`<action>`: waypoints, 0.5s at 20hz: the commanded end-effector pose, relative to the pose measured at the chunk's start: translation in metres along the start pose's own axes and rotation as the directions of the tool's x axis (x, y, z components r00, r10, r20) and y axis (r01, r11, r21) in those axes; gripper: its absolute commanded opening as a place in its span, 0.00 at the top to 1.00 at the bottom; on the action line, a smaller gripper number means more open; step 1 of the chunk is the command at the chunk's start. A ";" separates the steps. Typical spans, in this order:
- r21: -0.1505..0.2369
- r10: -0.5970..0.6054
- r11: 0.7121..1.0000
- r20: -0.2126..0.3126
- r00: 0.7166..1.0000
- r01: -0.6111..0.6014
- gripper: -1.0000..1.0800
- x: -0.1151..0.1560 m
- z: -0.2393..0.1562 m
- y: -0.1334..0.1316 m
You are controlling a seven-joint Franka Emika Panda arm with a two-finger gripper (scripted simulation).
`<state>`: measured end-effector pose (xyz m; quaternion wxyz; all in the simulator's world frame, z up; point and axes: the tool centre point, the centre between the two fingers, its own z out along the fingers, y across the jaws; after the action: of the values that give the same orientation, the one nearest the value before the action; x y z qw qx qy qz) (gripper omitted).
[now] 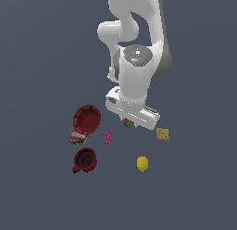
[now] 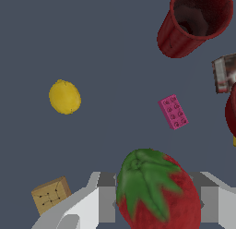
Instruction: Pick up a designated object from a clutter of objects.
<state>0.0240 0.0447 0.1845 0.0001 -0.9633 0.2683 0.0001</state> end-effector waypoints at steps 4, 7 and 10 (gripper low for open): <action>-0.001 0.001 1.000 -0.001 1.000 -0.001 1.00 -0.009 -0.065 -0.005; -0.001 0.001 1.000 -0.001 1.000 -0.001 1.00 -0.013 -0.099 -0.008; -0.001 0.001 1.000 -0.001 1.000 -0.001 1.00 -0.017 -0.130 -0.011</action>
<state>0.0163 0.0605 0.2983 -0.0005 -0.9632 0.2686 -0.0007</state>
